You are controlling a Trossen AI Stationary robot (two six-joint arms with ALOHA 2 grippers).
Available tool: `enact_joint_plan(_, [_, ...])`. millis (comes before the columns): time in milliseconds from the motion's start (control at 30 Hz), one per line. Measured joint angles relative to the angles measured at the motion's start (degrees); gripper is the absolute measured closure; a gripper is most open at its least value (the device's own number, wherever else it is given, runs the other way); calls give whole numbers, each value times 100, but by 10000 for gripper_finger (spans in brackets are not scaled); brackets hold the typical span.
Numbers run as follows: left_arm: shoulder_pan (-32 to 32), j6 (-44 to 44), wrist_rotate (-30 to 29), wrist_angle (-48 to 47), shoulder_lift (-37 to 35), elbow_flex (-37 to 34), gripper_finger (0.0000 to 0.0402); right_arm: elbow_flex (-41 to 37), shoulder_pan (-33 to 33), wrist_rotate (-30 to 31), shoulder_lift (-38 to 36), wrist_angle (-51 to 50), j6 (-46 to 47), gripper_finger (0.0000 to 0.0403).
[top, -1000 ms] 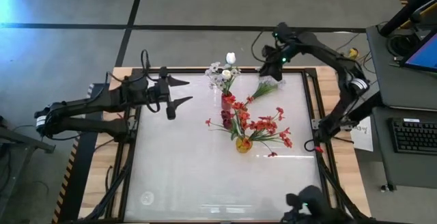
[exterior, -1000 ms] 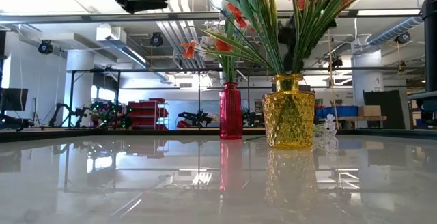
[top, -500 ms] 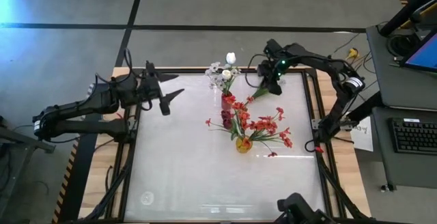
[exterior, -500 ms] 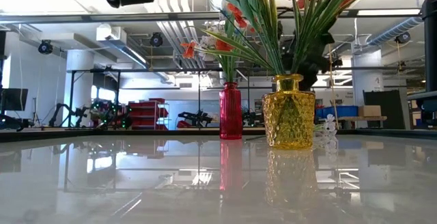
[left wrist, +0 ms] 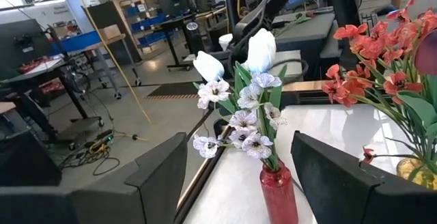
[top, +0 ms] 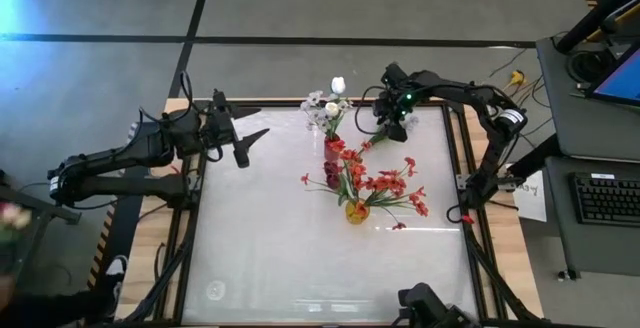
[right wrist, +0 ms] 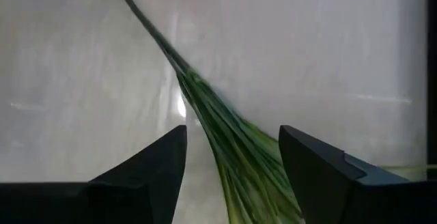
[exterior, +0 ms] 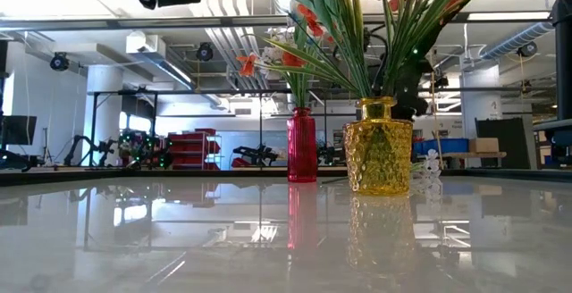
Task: Sort flowers into vase by color
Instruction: Put the white flowers into the red vase
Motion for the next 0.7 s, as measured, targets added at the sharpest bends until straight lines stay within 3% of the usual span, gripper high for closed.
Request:
enact_joint_plan(500, [0,77,-2,50,22,0,155,-684,166,763,12,936,-212,177])
enact_joint_plan(700, [0,80,-2,70,35,0,155,-1109,166,794,12,1471,-242,177])
